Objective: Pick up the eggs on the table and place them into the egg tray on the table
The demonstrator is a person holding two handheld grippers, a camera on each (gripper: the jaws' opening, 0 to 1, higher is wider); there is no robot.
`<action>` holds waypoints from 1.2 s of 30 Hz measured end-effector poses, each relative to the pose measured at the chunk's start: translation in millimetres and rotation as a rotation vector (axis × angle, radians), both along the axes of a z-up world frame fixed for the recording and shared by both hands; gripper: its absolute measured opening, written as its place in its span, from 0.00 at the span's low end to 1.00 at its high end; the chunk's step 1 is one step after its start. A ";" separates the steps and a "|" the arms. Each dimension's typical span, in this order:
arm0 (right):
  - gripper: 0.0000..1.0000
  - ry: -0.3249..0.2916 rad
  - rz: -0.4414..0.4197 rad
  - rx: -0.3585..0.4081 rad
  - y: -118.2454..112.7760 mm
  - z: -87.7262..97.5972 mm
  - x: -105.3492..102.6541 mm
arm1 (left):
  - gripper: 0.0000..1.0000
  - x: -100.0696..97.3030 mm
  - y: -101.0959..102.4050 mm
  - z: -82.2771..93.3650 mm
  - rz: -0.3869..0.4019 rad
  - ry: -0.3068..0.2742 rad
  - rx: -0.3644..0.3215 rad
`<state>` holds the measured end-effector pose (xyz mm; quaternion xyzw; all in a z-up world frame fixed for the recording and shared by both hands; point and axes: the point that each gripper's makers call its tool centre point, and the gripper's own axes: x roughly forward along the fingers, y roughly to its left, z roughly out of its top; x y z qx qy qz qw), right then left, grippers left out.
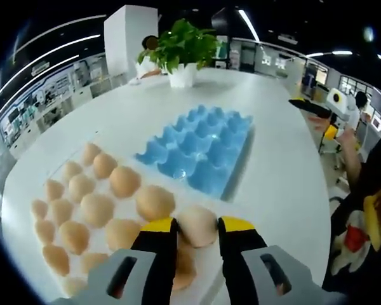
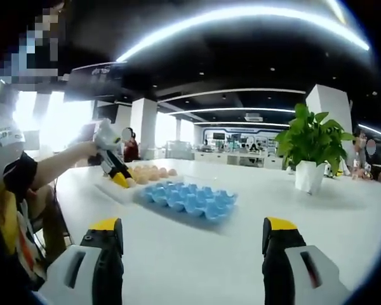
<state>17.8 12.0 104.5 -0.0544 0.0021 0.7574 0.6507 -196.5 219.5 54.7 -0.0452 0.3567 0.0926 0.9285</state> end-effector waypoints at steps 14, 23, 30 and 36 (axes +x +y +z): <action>0.94 -0.005 -0.002 -0.004 -2.7 0.0 -0.8 | 0.25 -0.3 1.3 0.1 0.002 -0.005 -0.005; 0.94 -0.005 -0.004 -0.001 -2.8 1.5 -1.1 | 0.25 -0.2 1.8 0.4 -0.002 -0.005 0.000; 0.94 -0.012 0.001 -0.005 -2.0 2.1 -3.7 | 0.25 -0.1 1.3 1.3 -0.009 0.001 0.008; 0.94 -0.008 -0.007 0.000 -3.6 2.9 -1.6 | 0.25 -0.3 -0.9 4.9 -0.020 0.016 0.029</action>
